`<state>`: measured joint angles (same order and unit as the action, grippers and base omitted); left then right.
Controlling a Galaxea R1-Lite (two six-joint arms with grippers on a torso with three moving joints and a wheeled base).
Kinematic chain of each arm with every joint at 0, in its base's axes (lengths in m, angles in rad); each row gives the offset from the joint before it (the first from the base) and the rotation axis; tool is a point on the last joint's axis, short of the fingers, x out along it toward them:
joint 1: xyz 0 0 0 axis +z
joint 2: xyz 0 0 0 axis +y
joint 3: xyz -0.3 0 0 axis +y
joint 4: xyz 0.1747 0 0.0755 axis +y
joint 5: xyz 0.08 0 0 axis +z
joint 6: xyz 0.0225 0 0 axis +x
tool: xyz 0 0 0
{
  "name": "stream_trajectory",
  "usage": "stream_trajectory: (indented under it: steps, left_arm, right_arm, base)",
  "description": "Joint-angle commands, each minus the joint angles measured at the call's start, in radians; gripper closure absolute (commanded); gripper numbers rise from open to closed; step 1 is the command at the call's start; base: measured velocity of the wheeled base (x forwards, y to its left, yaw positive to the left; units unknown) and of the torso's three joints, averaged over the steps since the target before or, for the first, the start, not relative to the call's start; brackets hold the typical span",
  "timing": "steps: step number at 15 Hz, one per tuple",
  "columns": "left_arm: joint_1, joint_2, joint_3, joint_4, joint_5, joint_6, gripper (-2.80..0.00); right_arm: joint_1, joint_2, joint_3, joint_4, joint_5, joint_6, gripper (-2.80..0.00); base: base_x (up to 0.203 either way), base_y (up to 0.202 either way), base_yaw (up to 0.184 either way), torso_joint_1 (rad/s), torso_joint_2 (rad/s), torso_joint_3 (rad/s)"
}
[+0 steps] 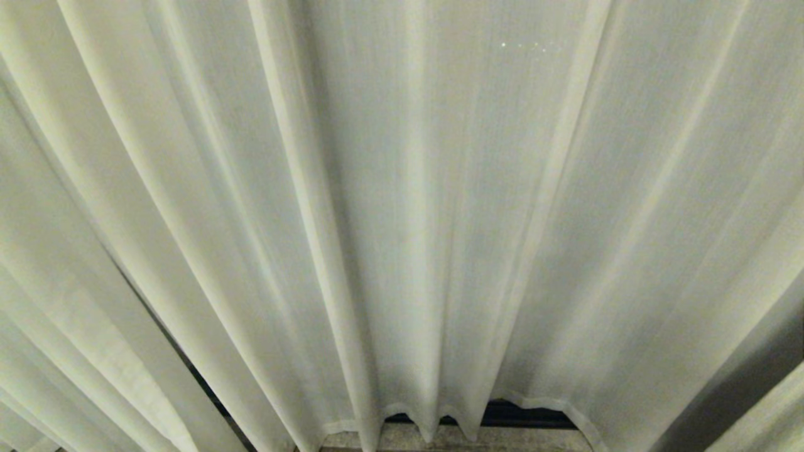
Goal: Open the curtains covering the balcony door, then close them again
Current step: Close the inner curtains on both sides, then close the outer curtains on both sides
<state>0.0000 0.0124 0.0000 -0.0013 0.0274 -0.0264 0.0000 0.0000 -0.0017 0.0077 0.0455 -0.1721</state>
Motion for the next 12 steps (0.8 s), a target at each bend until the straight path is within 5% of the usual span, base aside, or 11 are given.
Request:
stream_trajectory:
  steps: [1,12]
  left_arm:
    - [0.0,-0.012,0.0,0.001,0.0,0.0,0.0]
    - [0.0,-0.012,0.0,0.0,0.002,-0.001,0.0]
  right_arm:
    - [0.0,0.002,0.0,0.0,0.0,-0.001,0.0]
    - [0.0,0.002,0.0,0.0,0.0,-0.001,0.0]
  base:
    - [0.0,0.0,0.0,0.0,0.0,0.0]
    - [0.0,0.0,0.0,0.0,0.0,0.0]
